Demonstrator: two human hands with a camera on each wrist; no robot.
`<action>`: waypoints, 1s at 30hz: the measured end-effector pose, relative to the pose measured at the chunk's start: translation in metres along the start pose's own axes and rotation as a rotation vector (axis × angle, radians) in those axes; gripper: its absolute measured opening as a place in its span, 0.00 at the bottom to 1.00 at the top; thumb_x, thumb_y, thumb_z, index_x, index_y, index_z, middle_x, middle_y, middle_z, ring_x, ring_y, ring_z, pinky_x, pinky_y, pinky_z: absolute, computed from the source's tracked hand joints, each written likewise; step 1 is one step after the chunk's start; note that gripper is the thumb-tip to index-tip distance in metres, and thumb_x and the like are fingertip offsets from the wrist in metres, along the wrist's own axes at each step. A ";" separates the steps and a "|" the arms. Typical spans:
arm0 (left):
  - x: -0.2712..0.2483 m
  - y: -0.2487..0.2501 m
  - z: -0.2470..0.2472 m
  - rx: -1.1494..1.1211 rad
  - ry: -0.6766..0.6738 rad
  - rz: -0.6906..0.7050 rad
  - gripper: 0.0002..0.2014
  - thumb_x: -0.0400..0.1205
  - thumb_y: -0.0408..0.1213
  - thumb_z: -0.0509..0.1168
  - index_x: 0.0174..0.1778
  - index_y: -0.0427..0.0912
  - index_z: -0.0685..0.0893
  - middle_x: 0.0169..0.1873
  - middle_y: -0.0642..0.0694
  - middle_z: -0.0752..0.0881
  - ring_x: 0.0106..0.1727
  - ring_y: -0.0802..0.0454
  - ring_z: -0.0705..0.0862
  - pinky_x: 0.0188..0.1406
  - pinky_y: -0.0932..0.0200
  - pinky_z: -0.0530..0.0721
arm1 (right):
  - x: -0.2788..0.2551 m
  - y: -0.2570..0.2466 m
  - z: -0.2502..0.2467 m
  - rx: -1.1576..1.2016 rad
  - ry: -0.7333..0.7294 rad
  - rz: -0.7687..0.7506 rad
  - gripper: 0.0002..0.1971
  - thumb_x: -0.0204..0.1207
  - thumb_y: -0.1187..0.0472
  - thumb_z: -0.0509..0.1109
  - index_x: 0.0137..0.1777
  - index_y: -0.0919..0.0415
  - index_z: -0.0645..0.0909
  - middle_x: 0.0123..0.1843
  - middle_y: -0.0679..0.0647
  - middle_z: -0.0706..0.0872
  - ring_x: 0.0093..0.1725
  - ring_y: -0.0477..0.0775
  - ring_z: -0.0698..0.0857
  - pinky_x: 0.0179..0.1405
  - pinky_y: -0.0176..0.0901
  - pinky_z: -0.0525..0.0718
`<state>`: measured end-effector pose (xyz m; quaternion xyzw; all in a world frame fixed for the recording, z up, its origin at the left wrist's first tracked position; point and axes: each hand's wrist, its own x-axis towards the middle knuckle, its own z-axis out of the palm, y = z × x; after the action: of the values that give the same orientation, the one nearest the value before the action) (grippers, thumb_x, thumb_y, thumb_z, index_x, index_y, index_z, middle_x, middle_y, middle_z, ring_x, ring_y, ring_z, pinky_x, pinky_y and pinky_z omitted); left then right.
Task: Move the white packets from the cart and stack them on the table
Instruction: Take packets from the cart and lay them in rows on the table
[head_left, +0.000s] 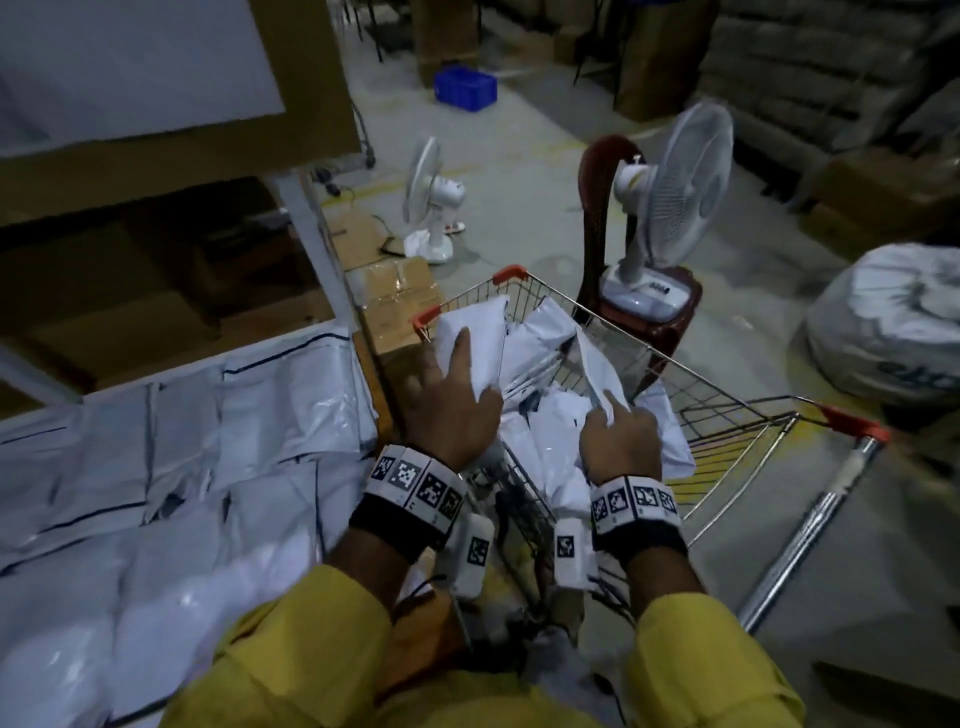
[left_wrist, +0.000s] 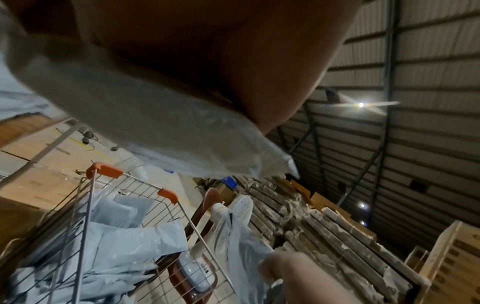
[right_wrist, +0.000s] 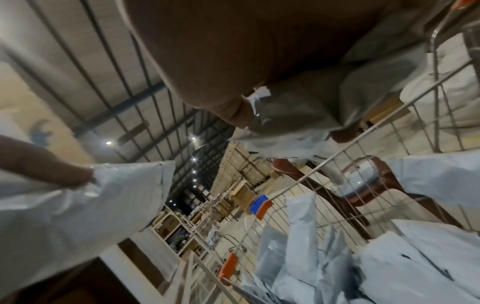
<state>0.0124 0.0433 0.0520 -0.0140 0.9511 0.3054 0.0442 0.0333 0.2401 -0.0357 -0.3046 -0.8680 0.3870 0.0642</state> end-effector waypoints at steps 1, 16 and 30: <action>-0.010 -0.003 -0.003 -0.003 0.026 -0.006 0.38 0.83 0.57 0.59 0.89 0.58 0.51 0.87 0.40 0.51 0.82 0.31 0.58 0.80 0.41 0.61 | -0.008 -0.002 -0.004 -0.009 0.018 -0.035 0.37 0.65 0.40 0.45 0.67 0.48 0.84 0.66 0.71 0.80 0.61 0.74 0.82 0.58 0.63 0.84; -0.152 -0.055 -0.062 -0.157 0.312 -0.219 0.36 0.85 0.49 0.62 0.88 0.58 0.53 0.86 0.40 0.52 0.80 0.31 0.57 0.77 0.38 0.64 | -0.114 -0.033 -0.020 -0.059 -0.221 -0.285 0.30 0.68 0.39 0.49 0.60 0.51 0.83 0.59 0.71 0.85 0.54 0.70 0.87 0.51 0.57 0.86; -0.306 -0.159 -0.111 -0.204 0.650 -0.408 0.42 0.71 0.58 0.61 0.85 0.51 0.66 0.82 0.39 0.68 0.80 0.33 0.66 0.79 0.43 0.64 | -0.247 -0.047 -0.028 -0.066 -0.518 -0.466 0.41 0.70 0.31 0.51 0.84 0.43 0.67 0.85 0.66 0.64 0.81 0.71 0.66 0.78 0.70 0.68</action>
<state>0.3176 -0.1506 0.0784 -0.3029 0.8579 0.3632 -0.2009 0.2194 0.0906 0.0475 0.0083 -0.9136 0.3983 -0.0812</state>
